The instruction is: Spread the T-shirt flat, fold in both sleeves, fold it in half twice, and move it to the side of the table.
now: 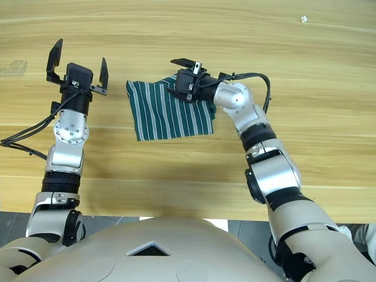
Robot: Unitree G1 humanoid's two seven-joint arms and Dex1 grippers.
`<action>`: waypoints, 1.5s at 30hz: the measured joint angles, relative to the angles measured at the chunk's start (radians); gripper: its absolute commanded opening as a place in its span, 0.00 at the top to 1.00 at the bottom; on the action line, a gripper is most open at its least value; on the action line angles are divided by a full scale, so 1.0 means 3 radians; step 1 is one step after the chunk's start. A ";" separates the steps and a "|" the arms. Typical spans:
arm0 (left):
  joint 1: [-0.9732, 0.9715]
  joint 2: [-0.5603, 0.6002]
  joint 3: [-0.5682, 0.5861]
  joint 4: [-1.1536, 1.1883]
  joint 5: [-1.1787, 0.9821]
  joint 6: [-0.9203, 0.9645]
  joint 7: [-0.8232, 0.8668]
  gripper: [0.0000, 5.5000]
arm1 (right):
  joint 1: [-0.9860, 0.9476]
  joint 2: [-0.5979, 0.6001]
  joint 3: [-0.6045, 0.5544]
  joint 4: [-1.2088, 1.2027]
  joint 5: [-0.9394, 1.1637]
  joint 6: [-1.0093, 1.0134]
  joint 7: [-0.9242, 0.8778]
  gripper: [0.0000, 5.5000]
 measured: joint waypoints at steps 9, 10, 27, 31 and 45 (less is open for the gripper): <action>0.0161 -0.0122 0.0110 -0.0313 -0.0114 0.0028 0.0039 0.02 | -0.0221 0.0277 -0.0348 0.0792 0.0271 0.0547 -0.0051 0.40; 0.0185 -0.0118 0.0162 -0.0344 -0.0122 0.0036 0.0048 0.02 | -0.0191 0.0250 -0.0460 0.0813 0.0381 0.0597 0.0003 0.40; 0.1153 -0.0311 0.0512 -0.1466 -0.0204 0.0240 0.0168 0.02 | 0.1361 -0.1477 -0.2282 0.0823 0.1560 0.0372 -0.1592 0.40; 0.1221 -0.0451 0.0418 -0.1566 -0.0108 0.0261 0.0202 0.02 | 0.1446 -0.1477 -0.2379 0.0809 0.1580 0.0362 -0.1791 0.40; 0.1198 -0.0656 0.0209 -0.1529 0.0007 0.0294 0.0248 0.02 | 0.1265 -0.1236 -0.2189 -0.0515 0.1313 -0.0506 -0.2187 0.40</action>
